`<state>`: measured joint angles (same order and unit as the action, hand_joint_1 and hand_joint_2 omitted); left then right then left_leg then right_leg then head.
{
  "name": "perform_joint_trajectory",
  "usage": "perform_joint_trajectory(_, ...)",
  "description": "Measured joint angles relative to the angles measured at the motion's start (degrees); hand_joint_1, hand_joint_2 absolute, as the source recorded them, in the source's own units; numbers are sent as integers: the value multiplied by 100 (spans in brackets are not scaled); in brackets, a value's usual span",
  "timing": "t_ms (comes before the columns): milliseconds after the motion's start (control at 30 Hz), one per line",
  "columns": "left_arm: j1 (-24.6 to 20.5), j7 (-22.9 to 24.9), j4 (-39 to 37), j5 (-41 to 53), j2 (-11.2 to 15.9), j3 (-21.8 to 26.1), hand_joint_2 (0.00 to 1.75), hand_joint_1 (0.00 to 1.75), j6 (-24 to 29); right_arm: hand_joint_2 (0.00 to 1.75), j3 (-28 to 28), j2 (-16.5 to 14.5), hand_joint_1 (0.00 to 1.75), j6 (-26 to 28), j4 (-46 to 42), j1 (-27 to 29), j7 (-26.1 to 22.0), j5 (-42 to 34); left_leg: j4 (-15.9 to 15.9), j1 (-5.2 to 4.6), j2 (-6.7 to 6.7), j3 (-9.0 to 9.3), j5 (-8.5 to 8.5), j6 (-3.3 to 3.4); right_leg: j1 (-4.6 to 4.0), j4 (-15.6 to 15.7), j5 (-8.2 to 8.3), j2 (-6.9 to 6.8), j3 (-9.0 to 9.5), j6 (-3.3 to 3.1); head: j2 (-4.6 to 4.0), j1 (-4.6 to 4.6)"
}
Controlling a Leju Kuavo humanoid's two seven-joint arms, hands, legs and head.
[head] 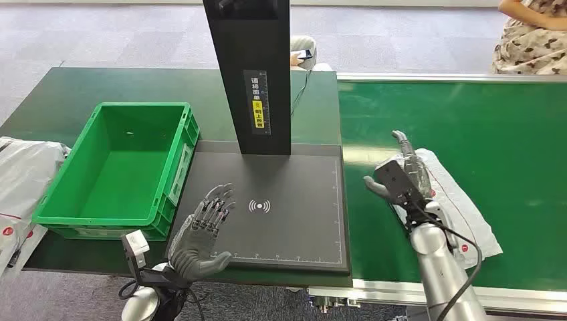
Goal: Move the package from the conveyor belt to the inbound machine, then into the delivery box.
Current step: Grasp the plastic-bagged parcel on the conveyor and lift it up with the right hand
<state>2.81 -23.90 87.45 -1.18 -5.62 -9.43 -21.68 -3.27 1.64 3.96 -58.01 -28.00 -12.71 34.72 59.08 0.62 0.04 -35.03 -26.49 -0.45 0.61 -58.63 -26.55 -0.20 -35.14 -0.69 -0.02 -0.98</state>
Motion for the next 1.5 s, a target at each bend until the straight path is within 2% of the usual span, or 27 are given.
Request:
perform_joint_trajectory(67,-1,27,0,0,0,2,175,0,3,175,78,62,0,70,225,-147,172,160,0,0,-1,0,0,0,1,0,0,0,0,0,0,0)
perform_joint_trajectory(133,-4,92,1,0,0,5,175,0,7,175,203,188,0,102,681,-414,545,465,0,0,-1,1,0,0,1,0,0,0,0,0,0,1)
perform_joint_trajectory(300,-26,235,2,-5,0,34,175,0,9,175,308,420,0,-340,1667,-768,1306,990,0,3,-2,0,-3,0,1,0,-1,1,-2,0,0,1)
perform_joint_trajectory(467,-96,315,2,9,0,82,175,0,11,175,289,509,0,-739,2292,-802,1951,1541,-1,4,-4,0,-4,1,0,-1,-4,-2,-2,-1,0,1)
perform_joint_trajectory(633,-119,404,2,38,-1,93,175,0,38,175,223,564,3,-1002,2483,-744,2435,2007,-1,2,-2,1,-4,1,-2,0,-4,-1,-2,-1,0,1)
perform_joint_trajectory(767,-116,474,2,57,-2,97,175,0,72,175,181,576,175,-1109,2495,-708,2778,2327,-1,2,-4,1,-4,2,-1,1,-5,-3,0,1,0,0)
perform_joint_trajectory(1267,-94,531,9,43,-2,97,175,0,134,175,168,577,175,-1068,2196,-500,2777,2607,0,1,-4,6,-6,5,-1,2,-5,-5,8,2,0,1)
perform_joint_trajectory(1367,-31,545,68,38,-13,99,175,0,146,175,175,570,175,-723,1939,-344,2707,2703,0,1,-5,2,-6,5,-1,0,-6,-6,7,2,0,0)
perform_joint_trajectory(1500,145,523,244,45,-75,118,175,0,150,175,278,478,175,263,1170,11,2202,2570,-1,1,-4,-3,-9,7,-1,0,-6,-4,2,3,0,0)
